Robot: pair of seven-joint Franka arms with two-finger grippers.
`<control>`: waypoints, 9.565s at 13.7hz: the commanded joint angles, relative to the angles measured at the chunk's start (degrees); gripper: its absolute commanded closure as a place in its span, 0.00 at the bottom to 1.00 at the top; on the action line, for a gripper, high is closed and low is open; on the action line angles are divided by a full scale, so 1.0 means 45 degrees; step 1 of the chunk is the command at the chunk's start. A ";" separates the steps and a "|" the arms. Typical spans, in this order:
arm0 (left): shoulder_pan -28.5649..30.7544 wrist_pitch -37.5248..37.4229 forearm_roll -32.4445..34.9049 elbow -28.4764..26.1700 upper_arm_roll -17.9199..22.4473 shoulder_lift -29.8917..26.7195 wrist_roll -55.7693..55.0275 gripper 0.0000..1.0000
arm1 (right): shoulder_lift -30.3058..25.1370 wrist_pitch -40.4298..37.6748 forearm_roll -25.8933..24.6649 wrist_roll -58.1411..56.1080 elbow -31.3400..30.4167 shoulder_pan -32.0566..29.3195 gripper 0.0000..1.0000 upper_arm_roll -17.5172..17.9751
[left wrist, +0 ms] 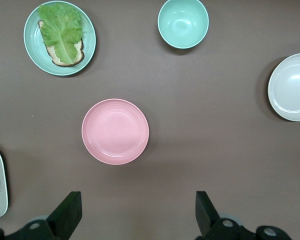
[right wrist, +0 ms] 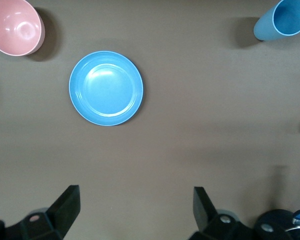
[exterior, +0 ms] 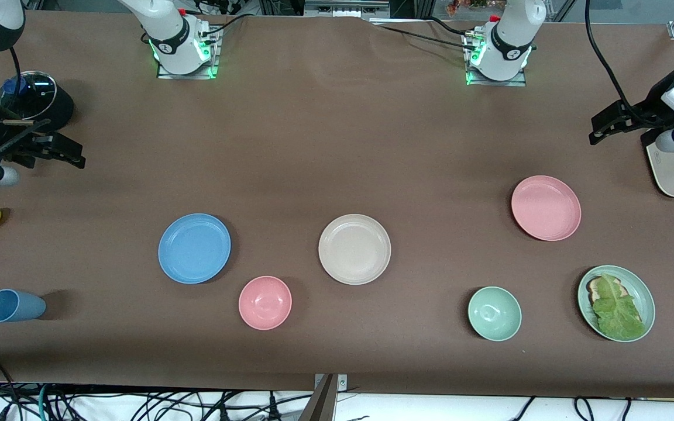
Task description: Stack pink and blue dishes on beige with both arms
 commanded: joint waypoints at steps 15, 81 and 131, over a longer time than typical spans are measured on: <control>-0.0026 0.0140 -0.0105 0.1255 0.0096 0.2071 -0.0011 0.00 | -0.0127 -0.0203 0.0005 -0.0089 -0.0044 -0.0037 0.00 0.0039; 0.4740 1.1917 -0.3503 -0.6616 0.0213 0.6371 1.0790 0.44 | 0.0498 0.0012 0.1020 0.0009 0.0015 -0.0213 0.00 -0.0039; -0.5046 0.6136 -0.1687 0.1447 -0.0509 0.8655 -0.6573 1.00 | 0.5752 1.0968 0.1020 0.0106 -0.4535 -0.0154 0.05 0.0098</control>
